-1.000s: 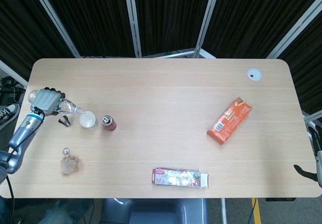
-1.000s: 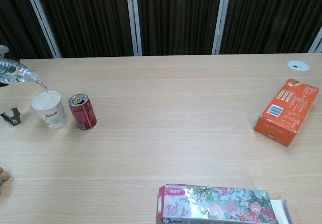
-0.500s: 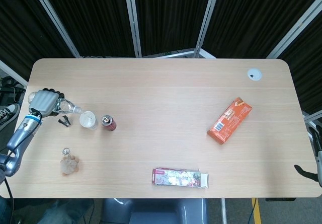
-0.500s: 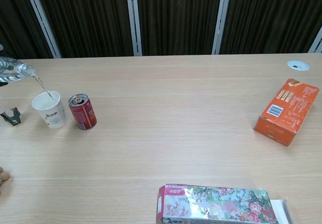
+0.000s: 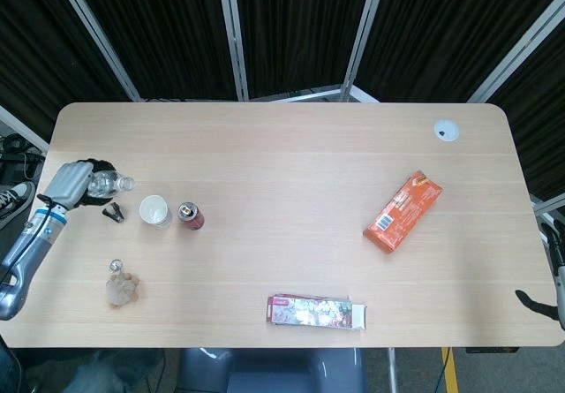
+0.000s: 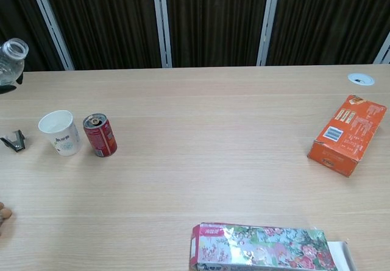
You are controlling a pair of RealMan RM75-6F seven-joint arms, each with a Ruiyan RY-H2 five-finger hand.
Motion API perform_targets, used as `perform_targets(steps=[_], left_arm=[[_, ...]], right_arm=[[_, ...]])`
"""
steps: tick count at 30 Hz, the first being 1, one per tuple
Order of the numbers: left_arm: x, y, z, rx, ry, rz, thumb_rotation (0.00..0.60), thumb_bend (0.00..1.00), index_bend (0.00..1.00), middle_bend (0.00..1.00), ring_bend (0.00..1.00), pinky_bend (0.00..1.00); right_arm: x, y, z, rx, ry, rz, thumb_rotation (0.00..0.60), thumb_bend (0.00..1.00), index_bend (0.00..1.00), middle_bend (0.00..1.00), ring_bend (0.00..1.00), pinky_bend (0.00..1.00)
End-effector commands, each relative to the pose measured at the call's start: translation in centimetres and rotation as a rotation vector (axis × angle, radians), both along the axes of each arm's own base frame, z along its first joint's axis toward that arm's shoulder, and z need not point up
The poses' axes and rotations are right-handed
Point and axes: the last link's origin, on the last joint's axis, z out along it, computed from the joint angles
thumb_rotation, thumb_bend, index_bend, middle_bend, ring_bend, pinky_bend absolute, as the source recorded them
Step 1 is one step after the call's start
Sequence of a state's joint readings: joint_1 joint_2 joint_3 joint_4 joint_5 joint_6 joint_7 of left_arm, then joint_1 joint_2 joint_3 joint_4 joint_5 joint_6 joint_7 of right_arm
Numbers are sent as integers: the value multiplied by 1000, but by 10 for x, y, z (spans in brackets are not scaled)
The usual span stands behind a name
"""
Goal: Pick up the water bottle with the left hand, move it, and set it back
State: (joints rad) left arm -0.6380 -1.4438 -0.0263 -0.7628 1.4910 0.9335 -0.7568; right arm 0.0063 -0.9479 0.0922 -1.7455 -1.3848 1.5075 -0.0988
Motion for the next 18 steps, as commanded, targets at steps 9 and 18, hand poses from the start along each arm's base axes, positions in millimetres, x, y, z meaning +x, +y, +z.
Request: perform_targets(steps=[9,18], left_arm=[[95,-40,-13,-176,-617,-84,600,383,541,438,336,380],[148,-71,-66,-354,-897,-27,600,373,540,438,337,380]], right_arm=[[1,3,3,-8,-12,12,600,0,0,0,0,0],[-1,4,6,-9,-23,8,600,0,0,0,0,0]])
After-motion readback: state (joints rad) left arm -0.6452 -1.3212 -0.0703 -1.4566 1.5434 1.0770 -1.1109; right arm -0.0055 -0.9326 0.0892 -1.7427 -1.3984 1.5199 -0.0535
